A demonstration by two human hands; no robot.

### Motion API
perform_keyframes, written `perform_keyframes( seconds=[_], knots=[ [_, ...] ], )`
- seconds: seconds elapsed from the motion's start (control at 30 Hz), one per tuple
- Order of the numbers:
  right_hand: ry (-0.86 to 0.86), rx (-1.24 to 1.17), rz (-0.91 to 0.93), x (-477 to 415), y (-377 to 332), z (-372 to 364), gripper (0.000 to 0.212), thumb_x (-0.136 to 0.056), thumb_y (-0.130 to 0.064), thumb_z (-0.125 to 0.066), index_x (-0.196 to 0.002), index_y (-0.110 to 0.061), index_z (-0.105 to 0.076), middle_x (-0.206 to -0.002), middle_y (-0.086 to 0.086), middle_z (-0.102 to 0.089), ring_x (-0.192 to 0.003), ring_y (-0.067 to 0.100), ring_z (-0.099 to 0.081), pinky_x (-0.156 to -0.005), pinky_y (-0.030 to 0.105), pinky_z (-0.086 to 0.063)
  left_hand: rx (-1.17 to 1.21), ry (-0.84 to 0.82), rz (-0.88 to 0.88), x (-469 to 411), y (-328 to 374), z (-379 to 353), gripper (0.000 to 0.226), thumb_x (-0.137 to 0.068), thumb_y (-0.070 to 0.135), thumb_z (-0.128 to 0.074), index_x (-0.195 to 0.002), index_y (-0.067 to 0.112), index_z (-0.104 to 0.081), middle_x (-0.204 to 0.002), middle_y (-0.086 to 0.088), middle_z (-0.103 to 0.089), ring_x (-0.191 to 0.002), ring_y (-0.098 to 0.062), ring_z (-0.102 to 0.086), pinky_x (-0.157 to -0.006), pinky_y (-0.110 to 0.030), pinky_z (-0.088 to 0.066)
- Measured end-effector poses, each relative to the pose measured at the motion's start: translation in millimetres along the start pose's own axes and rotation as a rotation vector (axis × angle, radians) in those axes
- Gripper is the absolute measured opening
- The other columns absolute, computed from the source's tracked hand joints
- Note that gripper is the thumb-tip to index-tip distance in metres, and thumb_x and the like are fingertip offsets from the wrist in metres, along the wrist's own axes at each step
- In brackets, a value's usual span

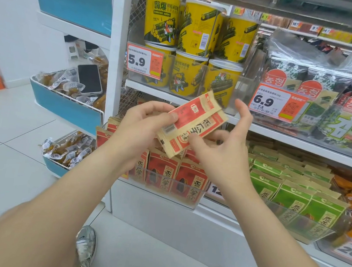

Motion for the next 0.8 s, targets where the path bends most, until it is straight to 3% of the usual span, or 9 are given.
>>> perform_keyframes(
  seconds=[0.07, 0.13, 0.2, 0.27, 0.37, 0.47, 0.6, 0.7, 0.8],
  knots=[
    [0.065, 0.264, 0.127, 2, -3, 4, 0.09, -0.085, -0.042, -0.08, -0.156, -0.05, -0.025, -0.141, -0.002, -0.055, -0.131, 0.001, -0.052, -0.111, 0.037, -0.049, -0.021, 0.025, -0.038, 1, 4, 3, 0.015, -0.099, 0.022, -0.076, -0.114, 0.018, -0.078, -0.107, -0.011, -0.081, -0.101, -0.037, -0.078, -0.093, -0.066, -0.061],
    [0.132, 0.457, 0.247, 5, -9, 4, 0.079, -0.087, -0.053, -0.074, -0.156, -0.044, -0.037, -0.162, 0.006, -0.023, -0.153, 0.021, -0.023, -0.126, 0.047, -0.031, -0.032, 0.021, -0.066, 3, 8, 3, 0.02, -0.096, 0.024, -0.08, -0.115, 0.02, -0.078, -0.103, -0.007, -0.082, -0.094, -0.031, -0.081, -0.084, -0.056, -0.066],
    [0.144, 0.547, 0.368, 9, -19, 2, 0.074, -0.089, -0.056, -0.068, -0.156, -0.038, -0.043, -0.171, 0.008, -0.015, -0.161, 0.027, -0.014, -0.129, 0.051, -0.019, -0.023, -0.001, -0.062, 6, 11, 1, 0.03, -0.091, 0.025, -0.084, -0.118, 0.017, -0.076, -0.1, -0.01, -0.083, -0.088, -0.028, -0.082, -0.073, -0.043, -0.067],
    [0.058, 0.57, 0.451, 10, -24, -5, 0.07, -0.093, -0.056, -0.062, -0.157, -0.036, -0.044, -0.167, 0.001, -0.031, -0.159, 0.021, -0.023, -0.13, 0.053, -0.017, -0.019, -0.05, -0.056, 9, 12, -4, 0.036, -0.088, 0.027, -0.084, -0.118, 0.01, -0.075, -0.1, -0.016, -0.082, -0.087, -0.032, -0.081, -0.073, -0.04, -0.067],
    [-0.079, 0.588, 0.522, 10, -22, -14, 0.06, -0.101, -0.053, -0.056, -0.157, -0.031, -0.044, -0.144, -0.009, -0.054, -0.138, 0.012, -0.047, -0.119, 0.05, -0.032, -0.012, -0.113, -0.071, 12, 12, -10, 0.031, -0.089, 0.028, -0.083, -0.115, 0.01, -0.079, -0.102, -0.021, -0.081, -0.097, -0.042, -0.079, -0.089, -0.049, -0.065],
    [-0.098, 0.484, 0.457, 3, -13, -13, 0.05, -0.11, -0.047, -0.052, -0.155, -0.026, -0.045, -0.138, -0.007, -0.056, -0.125, 0.013, -0.054, -0.107, 0.045, -0.046, 0.002, -0.165, -0.086, 13, 12, -15, 0.024, -0.093, 0.019, -0.08, -0.117, 0.013, -0.081, -0.107, -0.021, -0.08, -0.101, -0.041, -0.078, -0.099, -0.056, -0.062],
    [-0.085, 0.408, 0.369, -3, -8, -6, 0.057, -0.11, -0.052, -0.05, -0.162, -0.036, -0.032, -0.15, -0.006, -0.048, -0.129, 0.006, -0.05, -0.1, 0.028, -0.043, -0.016, -0.218, -0.09, 14, 12, -21, 0.024, -0.102, 0.007, -0.069, -0.124, 0.015, -0.076, -0.113, -0.013, -0.081, -0.108, -0.035, -0.078, -0.097, -0.05, -0.064],
    [-0.062, 0.449, 0.449, -4, -11, -3, 0.051, -0.104, -0.054, -0.063, -0.149, -0.036, -0.051, -0.134, -0.005, -0.045, -0.113, 0.009, -0.055, -0.092, 0.035, -0.053, -0.026, -0.18, -0.079, 13, 8, -19, 0.024, -0.106, 0.007, -0.064, -0.127, 0.014, -0.074, -0.111, -0.013, -0.082, -0.107, -0.032, -0.079, -0.097, -0.046, -0.064],
    [0.022, 0.472, 0.543, -6, -14, 2, 0.045, -0.099, -0.05, -0.073, -0.135, -0.024, -0.069, -0.13, -0.001, -0.05, -0.112, 0.016, -0.059, -0.093, 0.04, -0.055, -0.028, -0.168, -0.069, 14, 5, -21, 0.021, -0.107, 0.011, -0.064, -0.123, 0.013, -0.076, -0.108, -0.013, -0.082, -0.106, -0.034, -0.079, -0.093, -0.043, -0.065]
  ],
)
Point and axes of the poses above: each hand's wrist, its own x-axis away from the middle knuckle, its own z-axis out of the back of the hand, y = z × x, the point moved 8 cm from there along -x, towards the middle knuckle
